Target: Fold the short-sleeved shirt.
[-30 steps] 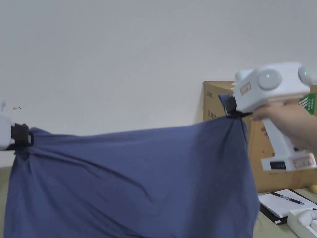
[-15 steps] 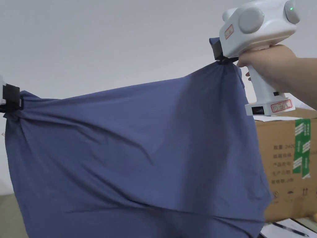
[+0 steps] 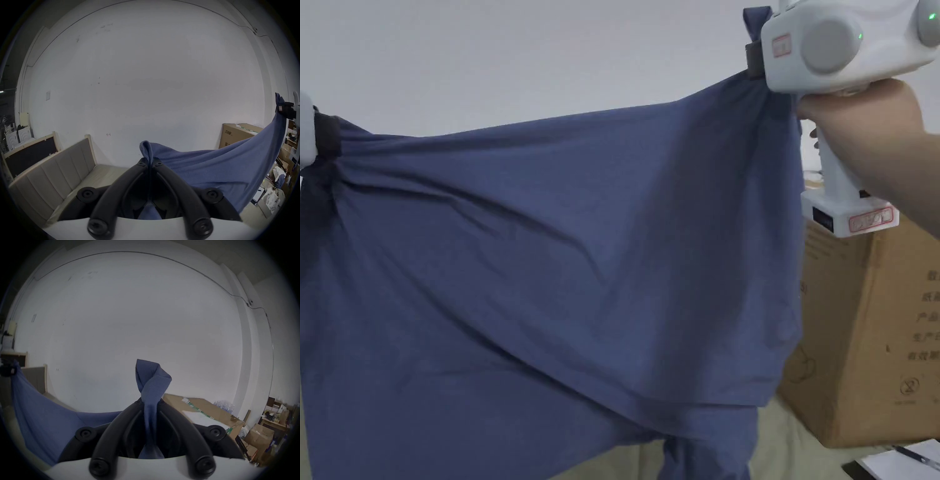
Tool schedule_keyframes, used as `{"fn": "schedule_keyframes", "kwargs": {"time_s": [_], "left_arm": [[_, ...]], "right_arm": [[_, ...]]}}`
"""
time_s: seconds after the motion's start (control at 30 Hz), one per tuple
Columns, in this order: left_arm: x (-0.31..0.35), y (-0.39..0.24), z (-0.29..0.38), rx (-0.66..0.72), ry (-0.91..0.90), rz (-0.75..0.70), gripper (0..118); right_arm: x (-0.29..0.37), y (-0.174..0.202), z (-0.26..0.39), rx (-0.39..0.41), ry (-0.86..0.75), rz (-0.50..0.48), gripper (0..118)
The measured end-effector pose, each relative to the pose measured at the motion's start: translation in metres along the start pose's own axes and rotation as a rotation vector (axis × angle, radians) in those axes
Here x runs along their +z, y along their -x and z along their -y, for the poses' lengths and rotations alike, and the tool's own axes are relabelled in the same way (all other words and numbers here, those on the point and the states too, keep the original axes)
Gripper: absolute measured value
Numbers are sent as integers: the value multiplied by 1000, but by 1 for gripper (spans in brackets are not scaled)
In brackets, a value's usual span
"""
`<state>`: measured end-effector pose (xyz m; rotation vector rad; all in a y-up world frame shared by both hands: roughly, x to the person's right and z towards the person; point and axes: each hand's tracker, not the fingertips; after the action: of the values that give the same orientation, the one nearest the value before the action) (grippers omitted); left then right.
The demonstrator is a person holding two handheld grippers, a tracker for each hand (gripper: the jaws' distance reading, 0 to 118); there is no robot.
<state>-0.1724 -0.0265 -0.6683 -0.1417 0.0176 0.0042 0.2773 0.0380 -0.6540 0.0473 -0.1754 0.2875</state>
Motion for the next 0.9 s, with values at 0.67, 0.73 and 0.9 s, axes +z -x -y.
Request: {"fn": "schedule_keyframes", "kwargs": {"time_s": [0.67,0.73,0.9], "left_arm": [[114,3,437,209,849,294,1],[149,11,439,215,842,285,1],[227,41,420,323,758,286,1]], "right_arm": [[201,73,460,-327,926,-359,8],[245,61,457,-303,932,-360,8],[334,18,433,-280,772,-383,8]]}}
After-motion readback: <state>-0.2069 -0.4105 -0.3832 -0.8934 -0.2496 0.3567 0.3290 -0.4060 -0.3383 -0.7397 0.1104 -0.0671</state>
